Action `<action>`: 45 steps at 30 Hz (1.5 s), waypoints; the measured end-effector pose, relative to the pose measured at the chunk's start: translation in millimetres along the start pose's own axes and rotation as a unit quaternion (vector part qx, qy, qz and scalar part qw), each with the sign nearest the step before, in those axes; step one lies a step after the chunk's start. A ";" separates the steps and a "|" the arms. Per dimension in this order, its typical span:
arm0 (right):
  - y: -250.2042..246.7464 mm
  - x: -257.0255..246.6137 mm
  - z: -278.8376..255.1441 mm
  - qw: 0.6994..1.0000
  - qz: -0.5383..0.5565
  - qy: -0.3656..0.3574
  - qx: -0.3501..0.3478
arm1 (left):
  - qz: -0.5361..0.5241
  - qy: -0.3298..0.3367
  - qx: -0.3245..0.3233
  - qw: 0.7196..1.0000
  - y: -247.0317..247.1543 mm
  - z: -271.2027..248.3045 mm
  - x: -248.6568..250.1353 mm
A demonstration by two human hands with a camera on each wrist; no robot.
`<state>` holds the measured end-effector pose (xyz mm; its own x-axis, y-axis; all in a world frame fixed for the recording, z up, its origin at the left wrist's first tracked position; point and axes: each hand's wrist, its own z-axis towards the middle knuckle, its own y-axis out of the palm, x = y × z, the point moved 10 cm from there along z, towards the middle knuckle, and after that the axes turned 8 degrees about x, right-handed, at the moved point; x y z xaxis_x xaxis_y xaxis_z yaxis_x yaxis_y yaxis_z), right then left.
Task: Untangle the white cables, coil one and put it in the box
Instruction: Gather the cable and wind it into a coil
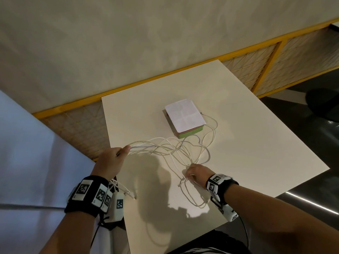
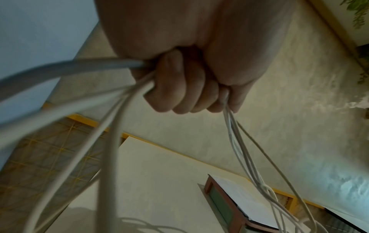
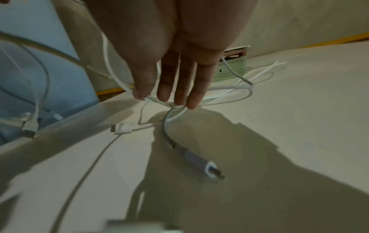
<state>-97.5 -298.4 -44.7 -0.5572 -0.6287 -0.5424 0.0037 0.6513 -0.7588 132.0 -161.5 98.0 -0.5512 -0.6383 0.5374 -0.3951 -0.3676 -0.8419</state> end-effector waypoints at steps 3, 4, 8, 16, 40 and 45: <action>-3.4 -4.0 -2.2 1.000 -0.021 -0.017 -0.004 | -0.012 0.003 0.005 1.000 -0.3 1.5 -1.1; -4.6 -7.3 -3.8 0.999 -0.031 -0.021 -0.010 | -0.016 0.004 0.004 1.000 1.1 1.0 0.0; -18.6 -11.9 -2.2 0.996 -0.082 -0.023 0.023 | -0.017 -0.006 -0.019 1.000 21.0 -5.5 10.4; -55.2 -8.3 -3.1 0.993 -0.021 0.050 0.100 | -0.009 -0.017 -0.066 0.998 68.6 -14.2 41.9; -37.7 73.2 -48.5 0.950 -0.202 0.203 -0.127 | -0.028 -0.010 0.058 0.998 0.7 15.6 18.2; -99.3 68.1 -23.9 0.969 -0.133 0.199 0.062 | -0.049 0.041 0.040 0.997 -7.6 11.0 37.8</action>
<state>-155.6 -395.7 2.3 -0.8279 -0.5381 -0.1583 -0.0977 0.4161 -0.9040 122.3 -190.2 124.2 -0.5717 -0.5406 0.6171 -0.3924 -0.4804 -0.7844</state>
